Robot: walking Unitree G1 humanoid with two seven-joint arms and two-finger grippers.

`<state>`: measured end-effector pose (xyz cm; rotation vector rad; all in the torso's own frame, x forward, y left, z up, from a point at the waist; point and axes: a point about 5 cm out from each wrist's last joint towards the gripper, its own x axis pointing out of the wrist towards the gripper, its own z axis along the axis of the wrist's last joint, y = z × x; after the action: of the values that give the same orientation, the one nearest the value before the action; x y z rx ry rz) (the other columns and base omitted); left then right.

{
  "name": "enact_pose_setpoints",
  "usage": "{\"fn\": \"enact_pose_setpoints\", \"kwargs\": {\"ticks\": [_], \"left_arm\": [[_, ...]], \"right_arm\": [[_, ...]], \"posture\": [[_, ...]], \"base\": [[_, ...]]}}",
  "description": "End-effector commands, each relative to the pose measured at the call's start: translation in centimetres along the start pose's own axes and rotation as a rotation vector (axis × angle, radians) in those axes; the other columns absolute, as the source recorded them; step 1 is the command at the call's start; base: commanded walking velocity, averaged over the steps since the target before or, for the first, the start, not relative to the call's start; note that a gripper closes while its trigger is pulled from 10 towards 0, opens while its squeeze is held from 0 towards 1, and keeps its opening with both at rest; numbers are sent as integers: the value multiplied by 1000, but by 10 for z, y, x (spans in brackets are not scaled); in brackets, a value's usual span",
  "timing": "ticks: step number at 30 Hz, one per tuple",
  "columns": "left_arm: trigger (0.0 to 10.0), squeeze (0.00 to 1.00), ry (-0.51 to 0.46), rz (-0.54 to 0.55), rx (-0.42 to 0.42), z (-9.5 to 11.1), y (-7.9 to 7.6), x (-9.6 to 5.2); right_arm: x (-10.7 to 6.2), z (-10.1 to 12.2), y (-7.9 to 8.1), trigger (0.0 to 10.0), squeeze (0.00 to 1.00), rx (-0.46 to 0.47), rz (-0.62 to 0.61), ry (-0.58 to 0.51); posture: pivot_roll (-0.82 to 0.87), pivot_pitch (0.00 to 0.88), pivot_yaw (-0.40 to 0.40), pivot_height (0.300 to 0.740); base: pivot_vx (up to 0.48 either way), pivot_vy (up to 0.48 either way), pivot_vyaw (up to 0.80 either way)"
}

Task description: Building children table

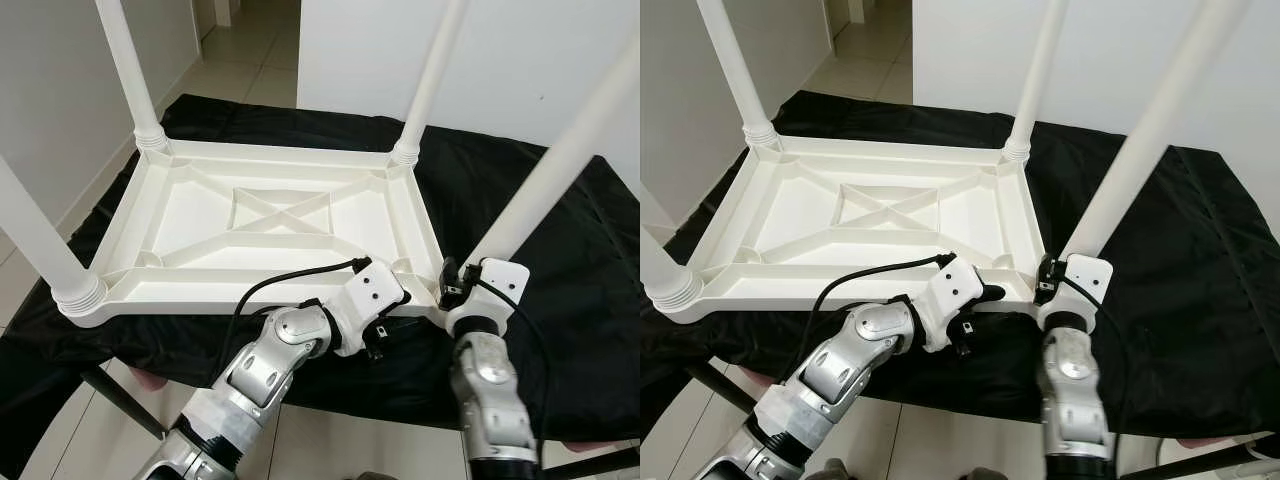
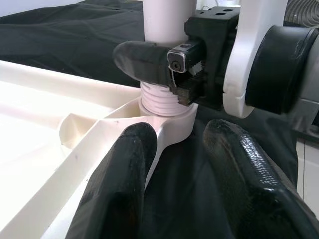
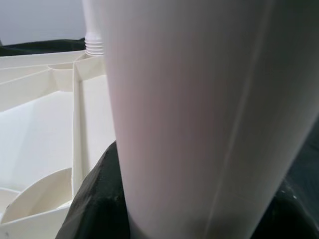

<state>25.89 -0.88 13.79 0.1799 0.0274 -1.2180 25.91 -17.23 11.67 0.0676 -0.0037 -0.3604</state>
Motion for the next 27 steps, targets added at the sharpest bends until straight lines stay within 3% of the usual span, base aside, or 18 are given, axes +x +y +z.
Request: {"fn": "enact_pose_setpoints", "kwargs": {"ticks": [1, 7, 8, 9, 17, 19, 24, 25, 26, 27], "left_arm": [[10000, 0, -6, -13, 12, 3, 5, 0], [10000, 0, -8, -13, 15, 3, 6, -1], [10000, 0, -7, -12, 17, 2, 6, -1], [10000, 0, -6, -12, 19, 2, 6, -1], [10000, 0, -8, -17, 21, 2, 5, -1], [10000, 0, -14, -21, 25, 4, 3, 1], [10000, 0, -16, -23, 27, 4, 2, 1], [10000, 0, -17, -23, 28, 4, 2, 2], [10000, 0, -17, -23, 28, 4, 2, 2], [10000, 0, -19, -24, 31, 5, 2, 2]], "right_arm": [[-9, -20, 5, 10000, 0, 14, -13, 112], [-10, -20, 4, 10000, 0, 23, -2, 109], [-11, -19, 4, 10000, 145, 16, -6, 101], [-11, -16, 4, 10000, 1000, 20, 8, 78], [-13, -7, 2, 10000, 1000, 8, 79, -2], [-9, -3, -17, 10000, 1000, -18, 151, -42], [-7, -3, -25, 10000, 1000, -22, 205, -36], [-6, -3, -28, 10000, 608, -46, 220, -40], [-6, -3, -28, 10000, 608, -46, 220, -40], [-3, -2, -32, 10000, 0, -58, 287, -46]], "posture": [[3, 0, -58, 740], [6, 0, -58, 740], [6, 0, -56, 740], [8, 0, -55, 740], [9, 0, -59, 740], [12, 0, -62, 740], [14, 0, -64, 740], [16, 0, -65, 740], [16, 0, -65, 740], [17, 0, -66, 740]], "base": [[0, 0, 0], [0, 0, 0], [0, 0, 0], [0, 0, 0], [0, 0, 0], [0, 0, 0], [0, 0, 0], [0, 0, 0], [0, 0, 0], [0, 0, 0]]}}
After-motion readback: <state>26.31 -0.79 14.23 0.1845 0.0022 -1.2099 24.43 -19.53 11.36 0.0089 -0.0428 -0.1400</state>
